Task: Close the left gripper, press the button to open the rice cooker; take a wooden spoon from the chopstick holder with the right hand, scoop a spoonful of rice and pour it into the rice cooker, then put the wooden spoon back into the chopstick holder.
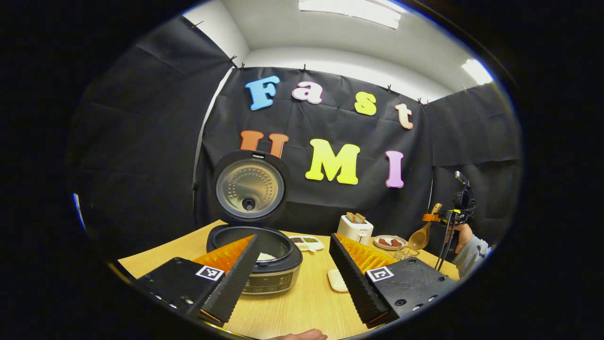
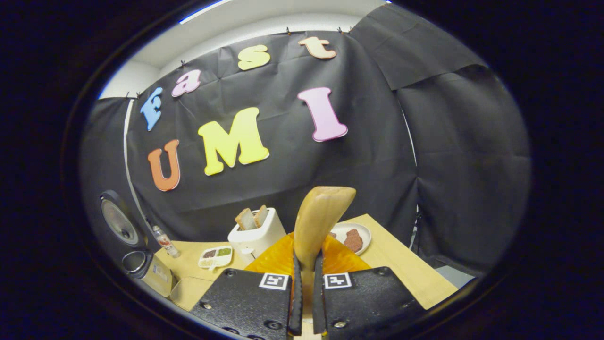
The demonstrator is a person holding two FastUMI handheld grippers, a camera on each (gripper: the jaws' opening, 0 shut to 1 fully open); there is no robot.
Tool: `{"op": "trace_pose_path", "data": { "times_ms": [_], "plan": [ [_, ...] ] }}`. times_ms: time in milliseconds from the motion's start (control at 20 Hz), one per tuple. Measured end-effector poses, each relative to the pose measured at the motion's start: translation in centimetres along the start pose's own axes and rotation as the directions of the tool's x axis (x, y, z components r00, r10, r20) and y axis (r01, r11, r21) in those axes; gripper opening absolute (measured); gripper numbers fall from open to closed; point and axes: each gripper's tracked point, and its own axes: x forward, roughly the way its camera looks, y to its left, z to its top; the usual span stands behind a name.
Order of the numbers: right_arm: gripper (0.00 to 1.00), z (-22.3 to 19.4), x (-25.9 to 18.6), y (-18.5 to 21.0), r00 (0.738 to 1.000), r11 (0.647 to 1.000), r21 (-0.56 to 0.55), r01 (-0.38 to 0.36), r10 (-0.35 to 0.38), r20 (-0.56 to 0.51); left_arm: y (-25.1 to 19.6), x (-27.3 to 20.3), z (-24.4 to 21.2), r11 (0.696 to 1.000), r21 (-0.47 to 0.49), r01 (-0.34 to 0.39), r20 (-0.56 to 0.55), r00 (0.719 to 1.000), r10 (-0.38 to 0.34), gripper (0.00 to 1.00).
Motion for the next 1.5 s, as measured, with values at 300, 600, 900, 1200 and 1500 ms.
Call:
{"op": "trace_pose_path", "data": {
  "times_ms": [300,600,900,1200,1500],
  "plan": [
    [0.14,0.2,-1.9,6.2,0.997,0.997,0.015,-0.072,0.072,0.002,1.5,-1.9,1.3,1.0,-0.023,-0.011,0.004,1.0,0.011,0.94],
    [0.14,-3.7,-1.1,13.7,0.988,0.988,-0.03,-0.151,0.15,-0.043,2.7,-2.5,0.6,0.998,0.01,-0.056,-0.052,0.997,0.057,0.94],
    [0.14,-11.9,1.2,17.2,0.987,0.979,-0.155,-0.135,0.118,-0.111,4.1,-2.7,0.4,0.994,0.044,-0.1,-0.072,0.992,0.103,0.94],
    [0.14,-15.9,2.1,16.4,0.993,0.967,-0.247,-0.058,0.029,-0.118,3.6,-3.1,0.7,0.997,0.028,-0.072,-0.067,0.995,0.074,0.94],
    [0.14,-17.3,2.1,16.1,0.998,0.906,-0.423,-0.001,-0.023,-0.05,3.1,-2.8,-0.2,0.998,0.049,-0.046,-0.092,0.994,0.05,0.94]
  ]
}}
